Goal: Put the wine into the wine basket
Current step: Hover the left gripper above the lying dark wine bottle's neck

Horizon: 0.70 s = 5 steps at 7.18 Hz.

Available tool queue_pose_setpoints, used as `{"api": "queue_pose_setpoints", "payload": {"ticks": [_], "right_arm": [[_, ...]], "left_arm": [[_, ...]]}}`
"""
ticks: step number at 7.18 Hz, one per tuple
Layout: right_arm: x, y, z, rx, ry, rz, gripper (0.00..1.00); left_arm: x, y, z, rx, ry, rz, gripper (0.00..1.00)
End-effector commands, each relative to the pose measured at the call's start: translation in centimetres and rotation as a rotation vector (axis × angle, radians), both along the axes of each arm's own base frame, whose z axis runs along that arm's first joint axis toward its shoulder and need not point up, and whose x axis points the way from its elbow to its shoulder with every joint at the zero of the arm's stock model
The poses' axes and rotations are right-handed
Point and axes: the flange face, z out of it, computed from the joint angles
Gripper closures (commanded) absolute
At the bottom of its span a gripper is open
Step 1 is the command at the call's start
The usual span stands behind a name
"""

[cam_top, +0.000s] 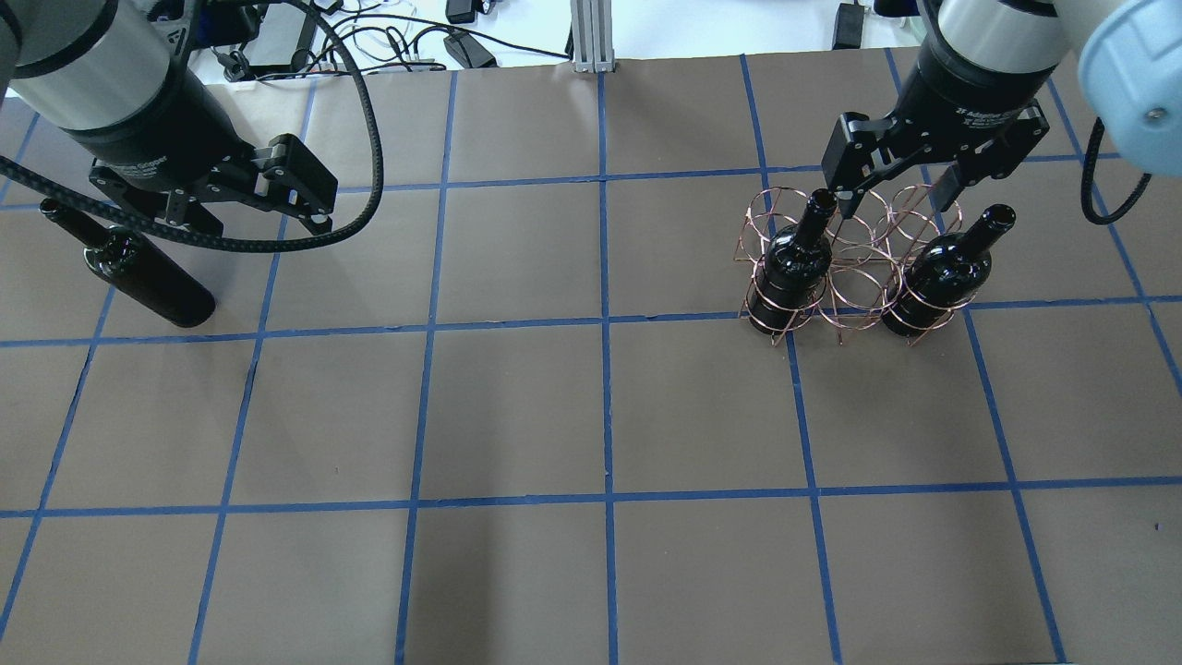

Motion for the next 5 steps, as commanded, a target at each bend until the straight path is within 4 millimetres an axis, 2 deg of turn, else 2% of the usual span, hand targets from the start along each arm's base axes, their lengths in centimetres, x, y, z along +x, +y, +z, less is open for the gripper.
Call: {"api": "queue_pose_setpoints", "payload": {"ticks": [1, 5], "right_arm": [[-0.02, 0.01, -0.03, 0.000, 0.001, 0.002, 0.16], [0.14, 0.11, -0.03, 0.000, -0.001, 0.000, 0.17]], "left_arm": [[0.17, -0.54, -0.65, 0.013, -0.001, 0.002, 0.00], [0.24, -0.35, -0.31, 0.005, -0.003, -0.010, 0.00]]}}
